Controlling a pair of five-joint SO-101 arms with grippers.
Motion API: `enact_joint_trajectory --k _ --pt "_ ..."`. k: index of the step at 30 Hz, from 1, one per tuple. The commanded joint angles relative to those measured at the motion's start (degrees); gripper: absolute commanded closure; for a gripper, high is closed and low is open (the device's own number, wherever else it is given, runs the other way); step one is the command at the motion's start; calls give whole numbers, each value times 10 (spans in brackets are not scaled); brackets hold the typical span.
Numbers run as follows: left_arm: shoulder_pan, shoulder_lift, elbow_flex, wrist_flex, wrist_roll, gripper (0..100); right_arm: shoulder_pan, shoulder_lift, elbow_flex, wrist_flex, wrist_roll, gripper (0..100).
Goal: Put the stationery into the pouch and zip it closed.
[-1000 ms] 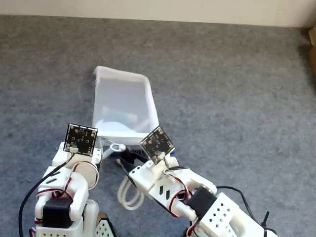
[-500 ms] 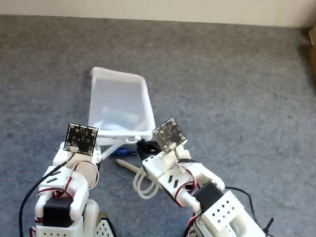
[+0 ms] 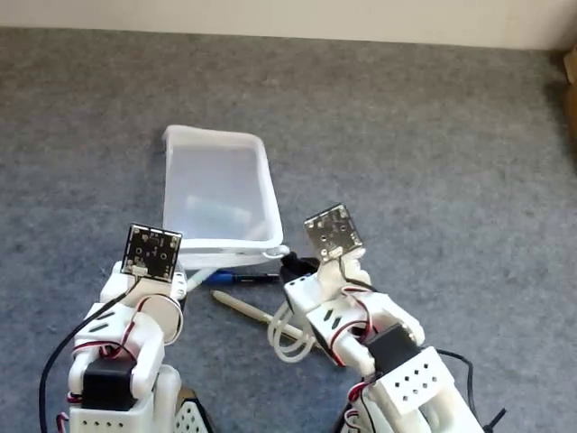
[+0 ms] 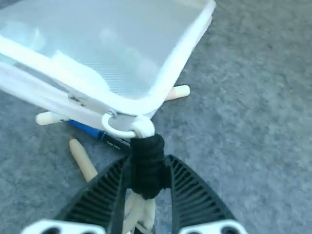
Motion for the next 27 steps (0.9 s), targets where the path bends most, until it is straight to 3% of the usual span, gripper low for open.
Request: enact_joint_trajectory --k 1,14,20,25,27 --pt "1 -1 -2 -11 4 994 32 -15 -44 9 9 994" --pt "1 -1 3 -9 3 994 73 -15 -44 9 11 994" --pt "1 -1 4 -8 3 986 43 -15 -44 15 75 994" --pt "1 -1 7 -8 11 822 42 -15 -76 65 86 994" --pt "1 -1 16 -11 59 757 42 -15 -91 94 102 994"
